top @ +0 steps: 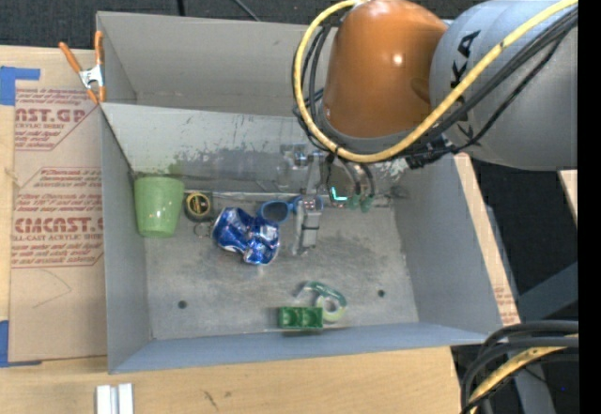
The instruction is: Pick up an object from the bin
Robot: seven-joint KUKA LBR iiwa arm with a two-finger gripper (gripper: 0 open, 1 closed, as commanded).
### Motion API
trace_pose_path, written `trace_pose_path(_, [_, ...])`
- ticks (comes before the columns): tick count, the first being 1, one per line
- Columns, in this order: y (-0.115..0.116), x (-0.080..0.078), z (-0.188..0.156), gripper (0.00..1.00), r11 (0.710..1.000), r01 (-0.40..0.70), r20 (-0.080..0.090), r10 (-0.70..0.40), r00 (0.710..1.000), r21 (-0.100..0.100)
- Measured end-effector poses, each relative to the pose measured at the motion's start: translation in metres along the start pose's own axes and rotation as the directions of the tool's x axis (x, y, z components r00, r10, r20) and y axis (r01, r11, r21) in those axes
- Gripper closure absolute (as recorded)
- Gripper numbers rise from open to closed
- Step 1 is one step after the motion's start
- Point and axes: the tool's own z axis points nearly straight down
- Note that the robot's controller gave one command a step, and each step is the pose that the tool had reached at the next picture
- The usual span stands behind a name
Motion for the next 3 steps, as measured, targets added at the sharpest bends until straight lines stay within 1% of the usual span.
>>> trace_pose_path(1, [0.03, -0.006, 0.12, 0.0, 0.993, 0.114, 0.0, -0.114, 0.993, 0.001])
trace_pose_path(2, [0.017, -0.018, 0.175, 0.0, 0.996, 0.093, 0.009, -0.093, 0.996, -0.001])
trace_pose_path(3, [0.018, -0.02, 0.169, 1.0, 0.996, 0.094, 0.013, -0.094, 0.995, -0.002])
